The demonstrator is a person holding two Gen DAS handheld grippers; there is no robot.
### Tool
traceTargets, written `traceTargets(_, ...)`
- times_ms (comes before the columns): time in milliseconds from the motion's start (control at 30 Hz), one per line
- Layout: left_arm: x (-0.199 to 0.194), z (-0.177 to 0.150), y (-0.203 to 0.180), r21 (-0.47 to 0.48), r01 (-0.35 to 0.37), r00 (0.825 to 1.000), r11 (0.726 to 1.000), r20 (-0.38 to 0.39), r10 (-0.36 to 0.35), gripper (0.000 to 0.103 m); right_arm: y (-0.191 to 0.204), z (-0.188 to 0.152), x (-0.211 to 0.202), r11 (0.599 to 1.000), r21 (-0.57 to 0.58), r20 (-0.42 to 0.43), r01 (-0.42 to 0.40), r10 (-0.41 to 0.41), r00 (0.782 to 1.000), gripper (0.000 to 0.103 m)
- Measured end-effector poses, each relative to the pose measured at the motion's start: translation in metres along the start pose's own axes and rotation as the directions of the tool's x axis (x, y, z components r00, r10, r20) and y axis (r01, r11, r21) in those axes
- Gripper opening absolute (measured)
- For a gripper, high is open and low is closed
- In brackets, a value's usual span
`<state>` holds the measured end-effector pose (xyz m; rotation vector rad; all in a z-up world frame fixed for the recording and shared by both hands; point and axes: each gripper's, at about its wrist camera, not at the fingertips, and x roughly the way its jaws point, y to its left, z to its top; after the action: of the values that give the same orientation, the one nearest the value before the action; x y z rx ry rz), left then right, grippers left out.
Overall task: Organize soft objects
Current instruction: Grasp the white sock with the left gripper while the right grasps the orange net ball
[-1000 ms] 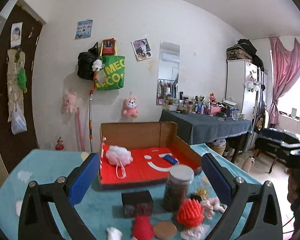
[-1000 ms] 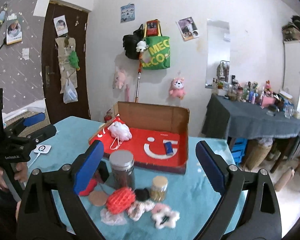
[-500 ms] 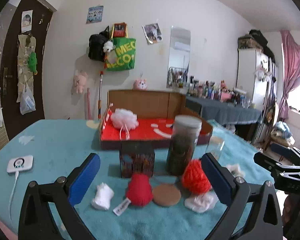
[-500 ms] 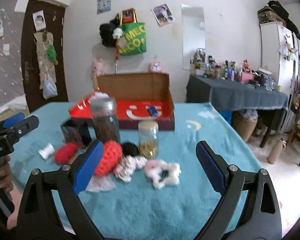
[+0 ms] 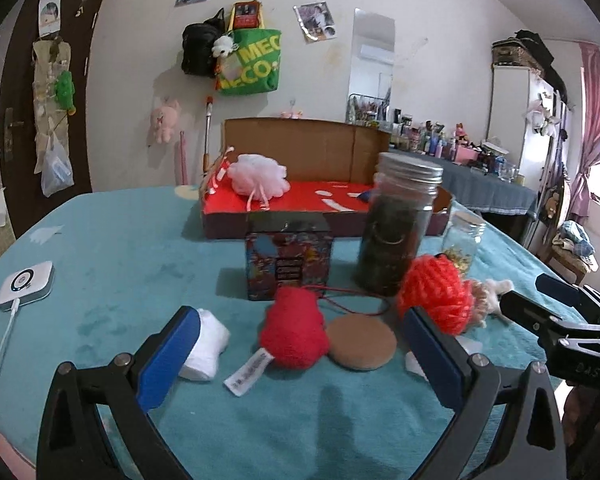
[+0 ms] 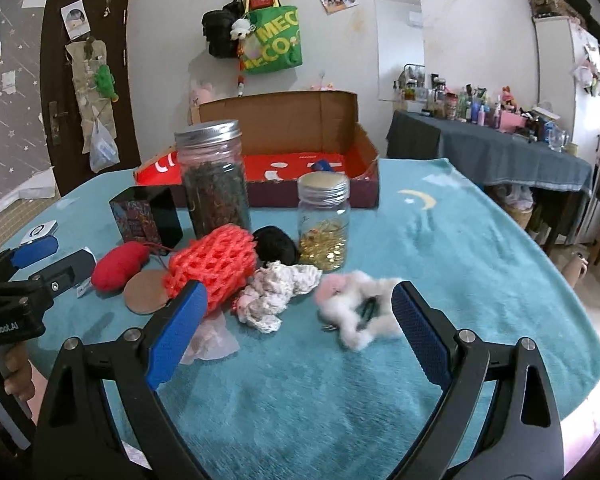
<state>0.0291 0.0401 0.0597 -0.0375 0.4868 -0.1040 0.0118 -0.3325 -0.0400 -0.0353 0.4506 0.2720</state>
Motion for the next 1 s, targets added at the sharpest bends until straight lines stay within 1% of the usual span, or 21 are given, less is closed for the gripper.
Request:
traceTargets(133, 0.003, 0.001, 0.016, 0.002, -0.049, 0.999, 0.999, -0.017, 0.049, 0.103, 0.010, 0.005, 0.008, 1.000, -0.006, 0.000, -0.029, 0.029, 1.000, 0.095)
traceTargets(300, 0.008, 0.003, 0.038, -0.001, -0.107, 0.993, 0.994, -0.042, 0.107, 0.103, 0.026, 0.012, 0.019, 0.994, -0.023, -0.009, -0.104, 0.103, 0.995, 0.095)
traceTargets(433, 0.018, 0.004, 0.056, -0.021, -0.111, 0.990, 0.994, -0.087, 0.109, 0.103, 0.041, 0.017, 0.032, 0.989, -0.057, -0.034, -0.136, 0.134, 0.990, 0.094)
traceTargets(500, 0.025, 0.003, 0.063, -0.041, -0.101, 0.988, 0.994, -0.119, 0.096, 0.098, 0.050, 0.019, 0.038, 0.986, -0.084, -0.059, -0.141, 0.136, 0.989, 0.094)
traceTargets(567, 0.034, 0.001, 0.071, -0.065, -0.087, 0.983, 0.994, -0.166, 0.075, 0.080, 0.057, 0.018, 0.044, 0.985, -0.114, -0.078, -0.133, 0.124, 0.989, 0.092)
traceTargets(600, 0.039, -0.001, 0.074, -0.074, -0.077, 0.979, 0.994, -0.196, 0.061, 0.074, 0.060, 0.018, 0.047, 0.984, -0.129, -0.085, -0.125, 0.115, 0.990, 0.088)
traceTargets(633, 0.044, -0.002, 0.075, -0.084, -0.053, 0.974, 0.995, -0.226, 0.033, 0.059, 0.062, 0.018, 0.048, 0.983, -0.139, -0.087, -0.118, 0.107, 0.990, 0.080)
traceTargets(667, 0.048, -0.004, 0.075, -0.092, -0.029, 0.968, 0.995, -0.251, 0.005, 0.046, 0.064, 0.018, 0.051, 0.982, -0.149, -0.092, -0.112, 0.099, 0.991, 0.074)
traceTargets(700, 0.049, -0.005, 0.075, -0.078, -0.041, 0.967, 0.996, -0.254, 0.020, 0.043, 0.066, 0.017, 0.054, 0.981, -0.158, -0.105, -0.112, 0.096, 0.990, 0.064)
traceTargets(733, 0.048, -0.005, 0.073, -0.059, -0.045, 0.969, 0.997, -0.246, 0.029, 0.027, 0.066, 0.016, 0.057, 0.980, -0.161, -0.122, -0.117, 0.098, 0.988, 0.055)
traceTargets(767, 0.047, -0.005, 0.071, -0.049, -0.032, 0.969, 0.998, -0.245, 0.019, 0.017, 0.066, 0.015, 0.059, 0.979, -0.160, -0.134, -0.122, 0.101, 0.986, 0.053)
traceTargets(833, 0.043, -0.005, 0.068, -0.050, -0.024, 0.972, 0.998, -0.234, 0.011, 0.015, 0.067, 0.012, 0.059, 0.977, -0.162, -0.135, -0.137, 0.116, 0.984, 0.044)
traceTargets(900, 0.038, -0.003, 0.065, -0.053, -0.013, 0.976, 0.999, -0.220, 0.001, 0.014, 0.066, 0.012, 0.055, 0.976, -0.166, -0.117, -0.144, 0.126, 0.985, 0.037)
traceTargets(1000, 0.027, 0.004, 0.057, -0.045, 0.009, 0.983, 0.999, -0.182, -0.017, 0.014, 0.060, 0.012, 0.046, 0.974, -0.147, -0.098, -0.174, 0.161, 0.982, 0.032)
